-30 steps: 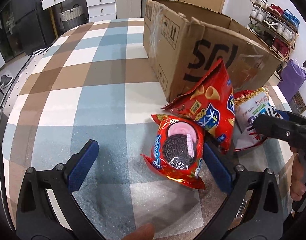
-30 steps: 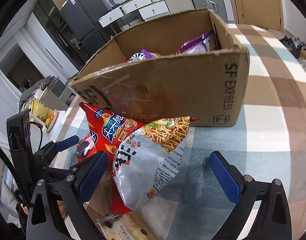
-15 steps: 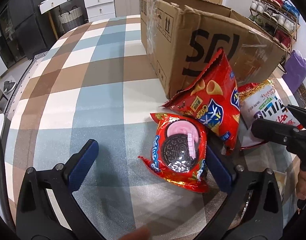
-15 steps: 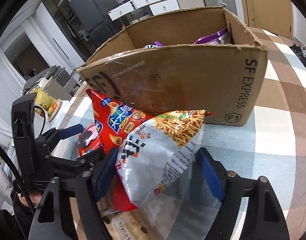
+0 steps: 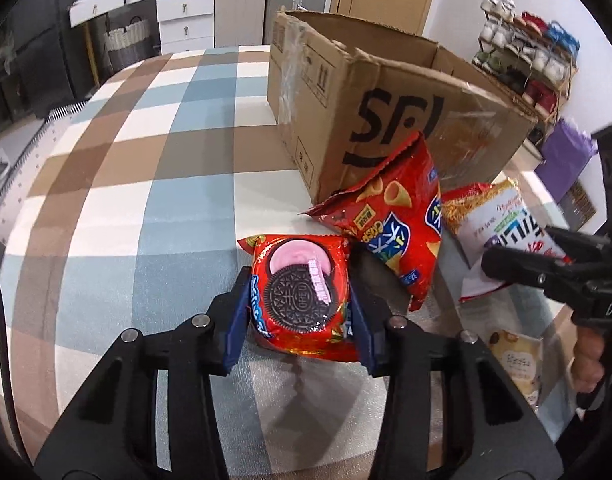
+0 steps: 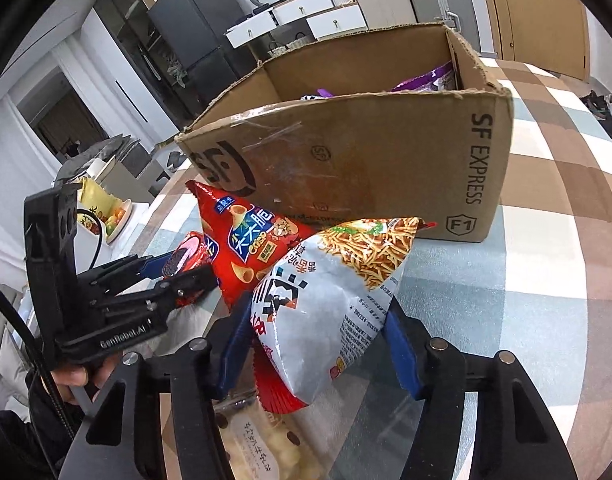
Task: Organize snacks
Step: 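Grasp the red Oreo pack with the left gripper while the right grasps the white noodle-snack bag, then carry both bags into the cardboard box and open both grippers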
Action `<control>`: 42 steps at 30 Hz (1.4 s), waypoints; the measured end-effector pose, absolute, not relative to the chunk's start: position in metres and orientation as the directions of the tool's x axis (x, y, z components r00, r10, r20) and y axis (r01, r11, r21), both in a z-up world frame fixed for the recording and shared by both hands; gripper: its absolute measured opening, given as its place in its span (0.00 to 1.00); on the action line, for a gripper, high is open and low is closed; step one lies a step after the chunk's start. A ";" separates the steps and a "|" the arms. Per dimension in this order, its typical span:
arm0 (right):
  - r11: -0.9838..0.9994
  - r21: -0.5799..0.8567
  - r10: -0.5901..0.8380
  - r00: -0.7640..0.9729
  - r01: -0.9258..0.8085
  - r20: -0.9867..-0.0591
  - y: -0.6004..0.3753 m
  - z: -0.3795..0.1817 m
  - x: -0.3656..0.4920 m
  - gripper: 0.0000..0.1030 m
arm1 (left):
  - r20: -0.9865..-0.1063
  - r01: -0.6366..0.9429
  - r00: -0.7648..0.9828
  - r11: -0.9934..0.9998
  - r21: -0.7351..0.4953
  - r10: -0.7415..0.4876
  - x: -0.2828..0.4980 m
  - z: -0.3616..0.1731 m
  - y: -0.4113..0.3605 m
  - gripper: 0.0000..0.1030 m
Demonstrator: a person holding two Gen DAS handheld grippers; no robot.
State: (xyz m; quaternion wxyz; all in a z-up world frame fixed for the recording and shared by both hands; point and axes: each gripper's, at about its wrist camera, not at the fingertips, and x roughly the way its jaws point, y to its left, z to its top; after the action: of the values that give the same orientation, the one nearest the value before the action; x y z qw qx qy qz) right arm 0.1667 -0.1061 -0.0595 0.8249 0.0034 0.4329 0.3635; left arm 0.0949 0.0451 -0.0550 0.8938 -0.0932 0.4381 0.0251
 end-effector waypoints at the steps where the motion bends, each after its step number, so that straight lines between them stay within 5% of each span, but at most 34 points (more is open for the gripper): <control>1: 0.735 0.320 0.603 0.361 -0.598 -0.711 -0.108 -0.060 0.166 0.59 | -0.787 -0.131 0.616 0.980 -0.147 -0.036 0.093 -0.055 0.045 0.40; 42: 0.710 0.283 0.677 0.516 -0.645 -0.524 -0.164 0.025 0.113 0.57 | -0.596 -0.073 0.802 0.986 -0.149 -0.031 0.037 0.070 0.006 0.40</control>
State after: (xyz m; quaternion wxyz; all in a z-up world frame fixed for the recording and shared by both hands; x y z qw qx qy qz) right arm 0.1129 -0.1642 0.0246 0.8703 0.0261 0.3124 0.3798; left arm 0.0375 0.0059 0.0696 0.9457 -0.0826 0.3143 0.0111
